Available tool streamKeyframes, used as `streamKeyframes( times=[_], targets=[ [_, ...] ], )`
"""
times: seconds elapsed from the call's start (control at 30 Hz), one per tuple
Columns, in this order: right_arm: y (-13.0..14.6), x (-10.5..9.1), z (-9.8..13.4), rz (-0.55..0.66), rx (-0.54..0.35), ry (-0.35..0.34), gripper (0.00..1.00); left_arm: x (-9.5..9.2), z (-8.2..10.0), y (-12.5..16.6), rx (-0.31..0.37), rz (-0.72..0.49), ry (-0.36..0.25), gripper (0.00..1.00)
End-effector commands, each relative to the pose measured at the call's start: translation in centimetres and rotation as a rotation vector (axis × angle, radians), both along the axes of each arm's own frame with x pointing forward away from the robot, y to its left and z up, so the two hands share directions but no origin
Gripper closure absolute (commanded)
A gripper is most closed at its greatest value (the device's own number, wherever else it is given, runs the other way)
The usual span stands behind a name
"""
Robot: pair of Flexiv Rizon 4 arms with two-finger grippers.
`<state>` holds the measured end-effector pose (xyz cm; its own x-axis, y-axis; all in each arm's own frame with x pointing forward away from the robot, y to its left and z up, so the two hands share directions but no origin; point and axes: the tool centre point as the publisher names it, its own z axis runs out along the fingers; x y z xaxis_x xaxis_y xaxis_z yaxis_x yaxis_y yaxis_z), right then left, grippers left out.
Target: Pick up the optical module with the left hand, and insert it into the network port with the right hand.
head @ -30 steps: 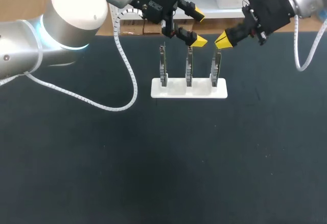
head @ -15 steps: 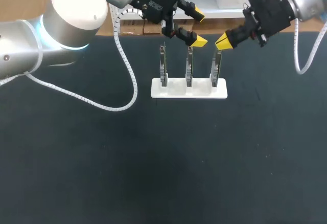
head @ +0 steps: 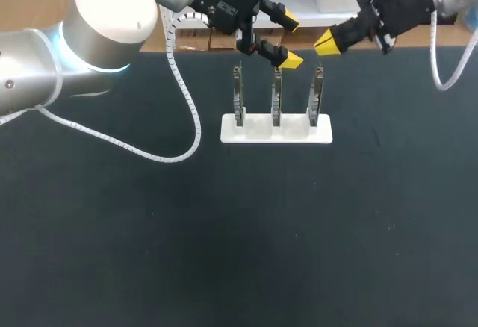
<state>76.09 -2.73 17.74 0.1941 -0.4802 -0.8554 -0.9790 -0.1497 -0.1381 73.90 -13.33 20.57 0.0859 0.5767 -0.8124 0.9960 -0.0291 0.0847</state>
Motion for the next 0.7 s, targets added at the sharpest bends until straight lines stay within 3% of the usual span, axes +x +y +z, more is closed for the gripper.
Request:
streamKeyframes(
  times=[0.03, 0.17, 0.2, 0.23, 0.27, 0.7],
  targets=[
    [-0.5, -1.4, 1.1, -0.029, -0.04, -0.004, 1.0, 0.2, 0.1, -0.1, 0.008, -0.001, 0.004, 0.0],
    [-1.4, -2.2, 1.9, -0.058, -0.07, 0.002, 1.0, 0.2, 0.1, -0.1, 0.008, -0.001, 0.004, 0.0],
    [-1.5, -2.4, 2.1, -0.073, -0.073, 0.0, 0.9, 0.2, 0.1, -0.1, 0.008, -0.001, 0.004, 0.0],
    [-1.7, -2.5, 2.2, -0.084, -0.078, 0.006, 0.55, 0.2, 0.1, -0.1, 0.008, -0.001, 0.004, 0.0],
    [-1.8, -2.6, 2.4, -0.09, -0.088, 0.007, 0.0, 0.2, 0.1, -0.1, 0.008, -0.001, 0.004, 0.0],
    [-2.2, -3.5, 3.1, -0.105, -0.112, -0.012, 0.0, 0.2, 0.1, -0.1, 0.008, -0.001, 0.004, 0.0]
  ],
)
